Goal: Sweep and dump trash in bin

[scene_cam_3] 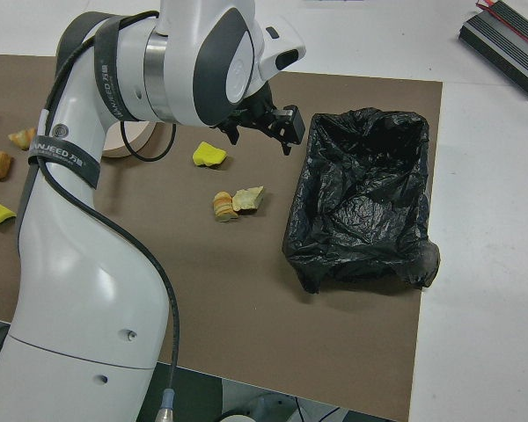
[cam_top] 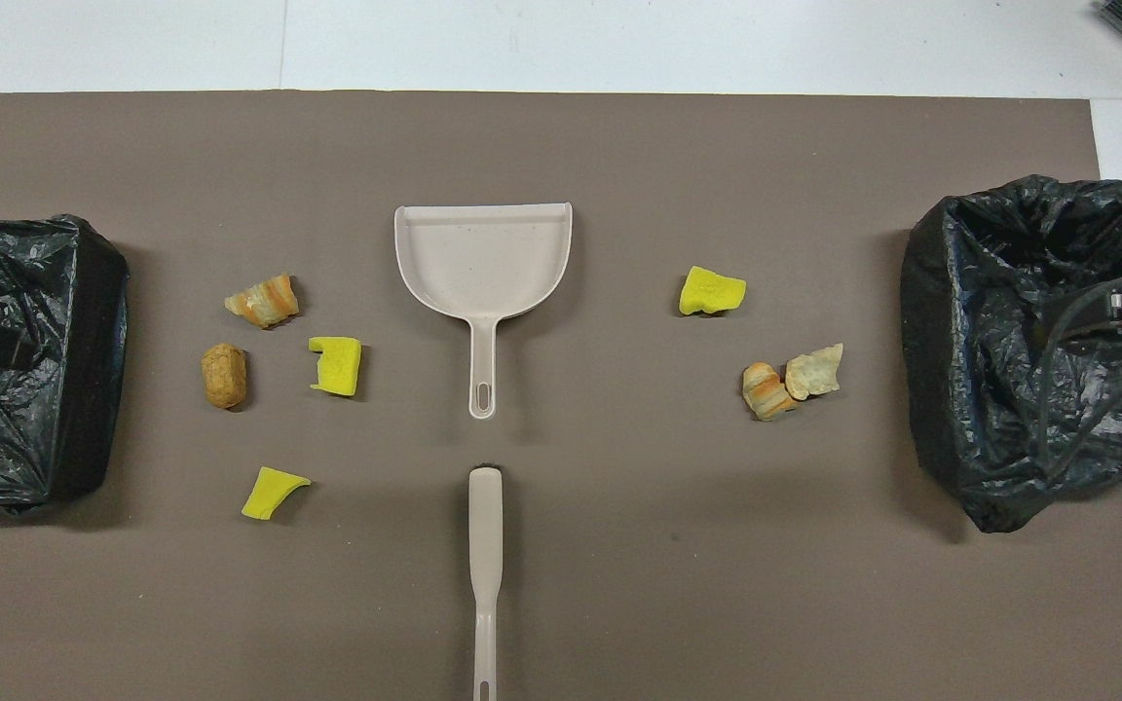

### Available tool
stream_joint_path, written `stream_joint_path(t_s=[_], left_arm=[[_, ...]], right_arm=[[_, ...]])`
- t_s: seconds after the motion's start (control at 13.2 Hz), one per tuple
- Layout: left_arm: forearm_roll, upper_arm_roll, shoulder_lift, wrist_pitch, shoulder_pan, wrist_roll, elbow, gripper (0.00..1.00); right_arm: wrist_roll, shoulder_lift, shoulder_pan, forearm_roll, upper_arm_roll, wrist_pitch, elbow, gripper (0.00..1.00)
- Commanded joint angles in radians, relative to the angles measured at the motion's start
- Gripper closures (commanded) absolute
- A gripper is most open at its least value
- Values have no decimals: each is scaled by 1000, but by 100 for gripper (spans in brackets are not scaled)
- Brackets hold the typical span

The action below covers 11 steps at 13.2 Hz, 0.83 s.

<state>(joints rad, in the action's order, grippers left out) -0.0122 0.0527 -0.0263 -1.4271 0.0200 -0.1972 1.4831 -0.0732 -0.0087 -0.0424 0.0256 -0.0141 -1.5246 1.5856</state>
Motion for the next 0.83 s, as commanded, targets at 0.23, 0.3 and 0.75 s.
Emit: stream_joint_path(t_s=[0.23, 0.3, 0.75], left_arm=[[1, 6, -24, -21, 9, -2, 29, 0], [2, 6, -24, -18, 9, -4, 29, 0], [-3, 9, -29, -30, -5, 4, 39, 0]], right_arm=[[-8, -36, -1, -15, -6, -5, 50, 0], [-11, -36, -1, -15, -7, -6, 48, 0], [-8, -43, 7, -26, -4, 0, 57, 0]])
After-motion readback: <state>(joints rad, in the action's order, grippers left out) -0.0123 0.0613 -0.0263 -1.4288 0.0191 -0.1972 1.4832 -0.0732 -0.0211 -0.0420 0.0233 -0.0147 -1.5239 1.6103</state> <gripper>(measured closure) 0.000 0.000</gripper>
